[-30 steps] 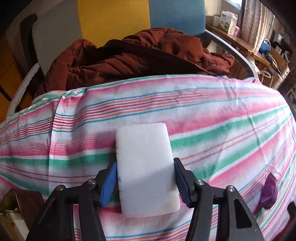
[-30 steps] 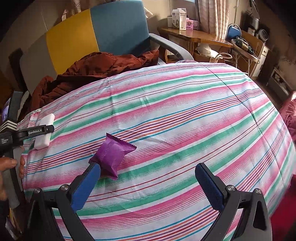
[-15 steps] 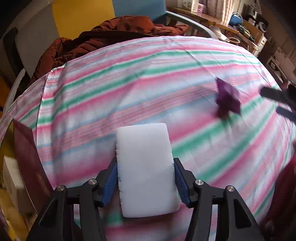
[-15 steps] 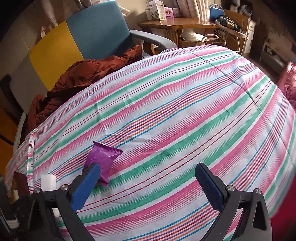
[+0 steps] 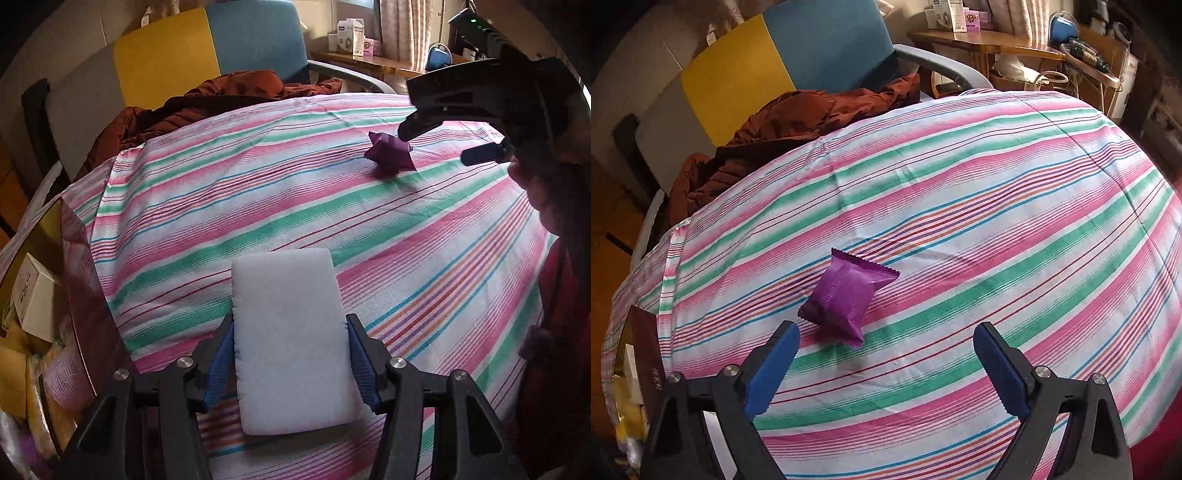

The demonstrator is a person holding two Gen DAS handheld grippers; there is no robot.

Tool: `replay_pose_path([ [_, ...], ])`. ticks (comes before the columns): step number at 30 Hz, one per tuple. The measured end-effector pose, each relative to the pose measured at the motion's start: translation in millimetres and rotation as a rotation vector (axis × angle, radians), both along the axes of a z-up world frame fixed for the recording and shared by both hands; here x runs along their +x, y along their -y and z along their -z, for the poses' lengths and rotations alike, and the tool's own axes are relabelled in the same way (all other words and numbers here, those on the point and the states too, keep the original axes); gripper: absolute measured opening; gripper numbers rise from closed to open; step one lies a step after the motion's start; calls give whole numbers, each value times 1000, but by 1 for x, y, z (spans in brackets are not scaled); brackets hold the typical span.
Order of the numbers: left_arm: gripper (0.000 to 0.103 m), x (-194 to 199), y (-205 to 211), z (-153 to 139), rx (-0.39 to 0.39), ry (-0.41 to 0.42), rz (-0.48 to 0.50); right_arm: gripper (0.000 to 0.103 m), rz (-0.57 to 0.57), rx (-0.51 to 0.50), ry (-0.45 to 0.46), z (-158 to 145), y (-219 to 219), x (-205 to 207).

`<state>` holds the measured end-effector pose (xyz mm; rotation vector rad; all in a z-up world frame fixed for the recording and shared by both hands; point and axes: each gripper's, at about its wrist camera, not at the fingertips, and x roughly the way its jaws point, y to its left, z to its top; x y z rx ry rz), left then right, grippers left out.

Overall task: Organize objects
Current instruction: 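Grasp the purple packet with the right gripper while the left holds the soap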

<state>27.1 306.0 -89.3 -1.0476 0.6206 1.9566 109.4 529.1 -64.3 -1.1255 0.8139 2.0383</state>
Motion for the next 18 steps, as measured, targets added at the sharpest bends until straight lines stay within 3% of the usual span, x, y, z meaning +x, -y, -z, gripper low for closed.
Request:
replay_pose_path([
  [3,58,0,-1,4,8,-4,10,84,18,-18,21,5,-1,-9],
  [9,58,1,3,5,30,6,5,84,117,-111,-19,10,-12,-20],
  [12,58,0,4,5,45,15,0,83,142,-129,3,15,-15,-33],
  [14,58,0,4,6,48,10,4,71,135,-103,55,20,-15,-46],
  [16,58,2,5,6,52,2,10,36,114,-70,92,25,-14,-54],
  [18,58,2,4,6,56,0,11,37,83,-67,96,27,-12,-53],
])
